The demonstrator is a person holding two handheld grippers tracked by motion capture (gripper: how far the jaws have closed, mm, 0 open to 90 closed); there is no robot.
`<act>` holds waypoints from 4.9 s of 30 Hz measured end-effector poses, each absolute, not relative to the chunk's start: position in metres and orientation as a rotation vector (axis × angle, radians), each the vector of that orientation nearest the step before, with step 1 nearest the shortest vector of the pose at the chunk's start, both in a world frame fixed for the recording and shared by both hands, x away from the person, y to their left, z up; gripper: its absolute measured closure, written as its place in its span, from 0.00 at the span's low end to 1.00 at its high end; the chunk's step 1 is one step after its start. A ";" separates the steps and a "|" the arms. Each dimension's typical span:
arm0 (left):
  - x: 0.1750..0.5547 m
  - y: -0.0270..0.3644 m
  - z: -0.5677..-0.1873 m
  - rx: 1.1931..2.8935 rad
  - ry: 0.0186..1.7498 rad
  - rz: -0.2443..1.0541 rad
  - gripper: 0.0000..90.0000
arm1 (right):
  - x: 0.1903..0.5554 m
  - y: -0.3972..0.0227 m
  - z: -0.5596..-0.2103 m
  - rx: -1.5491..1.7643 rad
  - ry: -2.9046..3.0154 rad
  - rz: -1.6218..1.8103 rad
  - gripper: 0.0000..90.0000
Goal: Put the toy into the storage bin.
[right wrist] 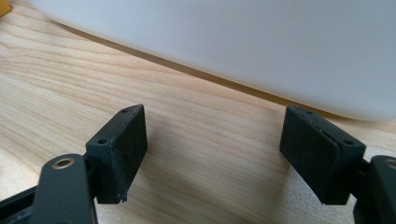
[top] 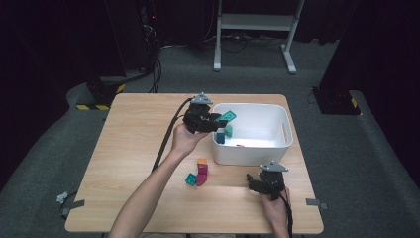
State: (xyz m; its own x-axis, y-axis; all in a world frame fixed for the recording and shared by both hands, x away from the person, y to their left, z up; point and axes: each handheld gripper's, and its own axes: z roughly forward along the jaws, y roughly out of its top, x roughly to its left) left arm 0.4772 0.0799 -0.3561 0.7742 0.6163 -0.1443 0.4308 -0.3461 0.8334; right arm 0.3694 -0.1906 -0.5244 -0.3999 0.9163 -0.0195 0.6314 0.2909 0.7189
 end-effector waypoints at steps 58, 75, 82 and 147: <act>0.367 0.196 -0.432 1.958 0.964 0.388 0.39 | 0.369 -0.191 -0.524 1.385 2.134 0.890 0.25; 0.342 0.189 -0.481 1.984 1.047 0.388 0.37 | 0.369 -0.190 -0.524 1.386 2.133 0.889 0.25; 0.338 0.179 -0.497 1.994 1.062 0.366 0.38 | 0.369 -0.190 -0.524 1.386 2.133 0.889 0.25; 0.344 0.157 -0.526 1.993 1.112 0.417 0.64 | 0.369 -0.190 -0.524 1.387 2.133 0.889 0.25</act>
